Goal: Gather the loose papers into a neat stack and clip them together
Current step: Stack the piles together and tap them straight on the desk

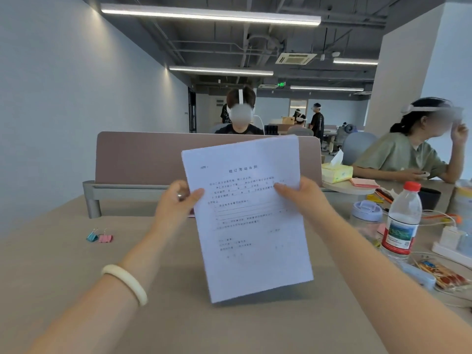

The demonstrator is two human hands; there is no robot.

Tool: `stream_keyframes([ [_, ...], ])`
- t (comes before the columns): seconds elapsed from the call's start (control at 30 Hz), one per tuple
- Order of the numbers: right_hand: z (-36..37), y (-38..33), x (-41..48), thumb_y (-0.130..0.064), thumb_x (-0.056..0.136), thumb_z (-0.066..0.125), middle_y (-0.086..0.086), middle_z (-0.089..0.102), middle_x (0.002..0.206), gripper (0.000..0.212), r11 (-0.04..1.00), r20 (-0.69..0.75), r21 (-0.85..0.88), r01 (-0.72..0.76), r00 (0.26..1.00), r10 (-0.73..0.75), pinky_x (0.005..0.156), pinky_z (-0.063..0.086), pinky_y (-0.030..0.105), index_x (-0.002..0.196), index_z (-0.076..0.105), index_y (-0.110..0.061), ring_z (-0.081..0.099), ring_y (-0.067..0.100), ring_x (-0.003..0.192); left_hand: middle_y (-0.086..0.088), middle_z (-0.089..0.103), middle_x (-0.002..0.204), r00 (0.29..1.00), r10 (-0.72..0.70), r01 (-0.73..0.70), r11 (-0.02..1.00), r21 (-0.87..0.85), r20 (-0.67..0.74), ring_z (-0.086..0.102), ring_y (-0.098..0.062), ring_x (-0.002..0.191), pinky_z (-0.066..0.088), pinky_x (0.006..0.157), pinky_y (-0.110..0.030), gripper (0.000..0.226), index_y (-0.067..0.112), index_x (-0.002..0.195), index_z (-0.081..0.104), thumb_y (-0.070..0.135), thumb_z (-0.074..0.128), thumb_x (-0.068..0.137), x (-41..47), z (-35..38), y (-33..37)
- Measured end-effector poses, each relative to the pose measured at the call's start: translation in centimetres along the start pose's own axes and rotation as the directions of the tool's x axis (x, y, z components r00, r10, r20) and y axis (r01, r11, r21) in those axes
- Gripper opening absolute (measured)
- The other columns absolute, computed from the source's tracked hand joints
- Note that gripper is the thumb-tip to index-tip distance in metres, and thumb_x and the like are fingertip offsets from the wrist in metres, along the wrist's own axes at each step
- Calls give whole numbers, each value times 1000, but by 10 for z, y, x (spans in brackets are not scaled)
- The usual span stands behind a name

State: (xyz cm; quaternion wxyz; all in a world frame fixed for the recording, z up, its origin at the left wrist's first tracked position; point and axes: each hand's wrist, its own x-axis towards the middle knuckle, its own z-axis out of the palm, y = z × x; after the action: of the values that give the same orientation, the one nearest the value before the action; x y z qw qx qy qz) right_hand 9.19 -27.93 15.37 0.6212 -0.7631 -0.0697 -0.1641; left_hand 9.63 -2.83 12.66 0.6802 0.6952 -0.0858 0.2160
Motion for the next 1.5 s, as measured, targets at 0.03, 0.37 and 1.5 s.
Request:
stream_keyframes([
  [0.03,-5,-15,3,-17,88,65,7,70,107,16,997,31,-75,36,999,-34,86,55,41,104,65,-15,67,26,92,-5,65,104,997,54,-52,998,37,-55,64,-25,97,55,84,-34,18,21,97,54,16,67,85,4,-12,8],
  [0.37,34,-67,-1,-20,88,65,0,59,94,21,661,490,-634,401,870,-58,59,39,17,106,65,-8,54,17,82,16,75,87,873,-147,-95,883,459,464,72,-5,79,53,66,-21,19,29,96,68,22,73,79,1,-15,59],
  [1.5,5,78,-40,-29,90,62,1,71,114,28,966,8,239,-100,995,102,91,54,47,116,62,-21,69,23,102,-3,74,104,961,-219,238,965,-105,169,70,-26,95,54,85,-45,29,19,106,67,21,75,78,-37,-54,-59],
])
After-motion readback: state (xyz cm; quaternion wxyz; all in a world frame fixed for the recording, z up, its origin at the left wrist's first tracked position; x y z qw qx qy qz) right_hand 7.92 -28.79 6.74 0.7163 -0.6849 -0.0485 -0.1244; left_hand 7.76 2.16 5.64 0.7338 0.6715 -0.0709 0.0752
